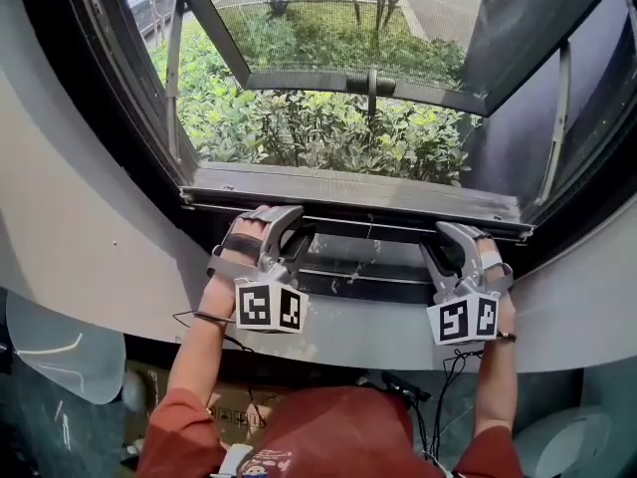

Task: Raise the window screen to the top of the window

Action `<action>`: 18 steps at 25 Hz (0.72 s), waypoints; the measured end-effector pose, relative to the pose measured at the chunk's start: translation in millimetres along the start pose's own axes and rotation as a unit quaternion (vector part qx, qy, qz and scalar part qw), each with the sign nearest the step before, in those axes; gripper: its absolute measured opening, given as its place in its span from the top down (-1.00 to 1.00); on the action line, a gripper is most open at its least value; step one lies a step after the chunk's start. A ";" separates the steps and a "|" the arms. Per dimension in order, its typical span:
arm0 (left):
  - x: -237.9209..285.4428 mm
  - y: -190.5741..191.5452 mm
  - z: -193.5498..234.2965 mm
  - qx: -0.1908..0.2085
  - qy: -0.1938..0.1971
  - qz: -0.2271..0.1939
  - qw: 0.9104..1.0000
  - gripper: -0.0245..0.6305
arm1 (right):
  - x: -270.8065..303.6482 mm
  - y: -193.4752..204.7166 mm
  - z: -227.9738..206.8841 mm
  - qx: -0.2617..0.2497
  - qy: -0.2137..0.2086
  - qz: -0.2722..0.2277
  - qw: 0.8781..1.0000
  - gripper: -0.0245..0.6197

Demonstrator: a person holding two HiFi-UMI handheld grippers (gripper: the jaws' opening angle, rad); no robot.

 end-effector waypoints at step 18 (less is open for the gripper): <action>-17.9 -35.6 62.4 0.035 -0.121 -0.059 0.990 0.67 | -17.2 -24.2 -69.0 -0.064 0.110 -0.012 0.992 0.72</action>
Point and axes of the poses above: the fingertips, and each gripper's own axes: x forward along the fingers, z to its left, y out of its underside, the point moved 8 cm from there along -x, backward along the fingers, and after that the axes turned 9 degrees about -x, right-handed, at the moved point
